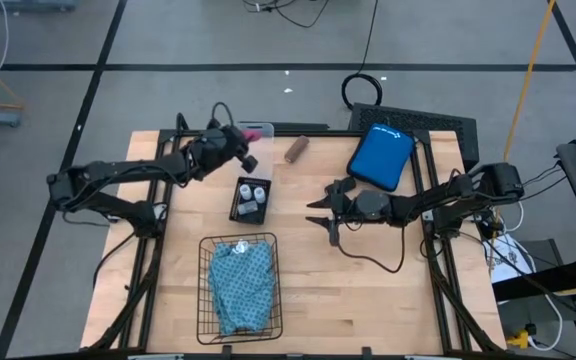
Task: Pick & place medical supplies in basket/bin
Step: Put the pink bandage into the transparent bin, then put the black bandage into the transparent bin
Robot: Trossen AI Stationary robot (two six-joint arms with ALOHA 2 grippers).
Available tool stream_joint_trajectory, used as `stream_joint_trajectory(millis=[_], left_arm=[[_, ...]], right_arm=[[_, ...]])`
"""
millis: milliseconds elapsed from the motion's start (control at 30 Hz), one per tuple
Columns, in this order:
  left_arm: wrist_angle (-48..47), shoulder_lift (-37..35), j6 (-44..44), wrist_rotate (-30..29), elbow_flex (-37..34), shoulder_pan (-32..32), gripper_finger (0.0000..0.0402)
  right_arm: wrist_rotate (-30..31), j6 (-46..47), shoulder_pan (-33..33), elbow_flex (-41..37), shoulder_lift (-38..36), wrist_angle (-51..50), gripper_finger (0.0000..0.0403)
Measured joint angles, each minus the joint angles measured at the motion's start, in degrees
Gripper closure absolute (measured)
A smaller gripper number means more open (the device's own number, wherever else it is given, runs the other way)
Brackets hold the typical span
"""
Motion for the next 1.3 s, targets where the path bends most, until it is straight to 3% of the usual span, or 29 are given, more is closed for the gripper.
stream_joint_trajectory(millis=[300, 567, 967, 1300], left_arm=[[15.27, 0.04, -9.59, 0.20, -12.46, 5.58, 0.0326], [13.35, 0.07, -14.11, 1.16, -14.27, 5.36, 0.0324], [13.25, 2.05, -19.24, 1.20, -14.29, 4.71, 0.0262], [11.81, 1.95, -19.74, 1.04, -14.27, 4.75, 0.0163]], right_arm=[[0.09, -0.02, -0.02, 0.02, 0.00, 0.12, 0.0241], [0.15, -0.19, -0.02, 0.04, 0.00, 0.14, 0.0247], [0.15, -0.04, -0.04, 0.04, 0.00, 0.12, 0.0247], [0.15, -0.03, -0.04, 0.11, 0.00, 0.13, 0.0247]])
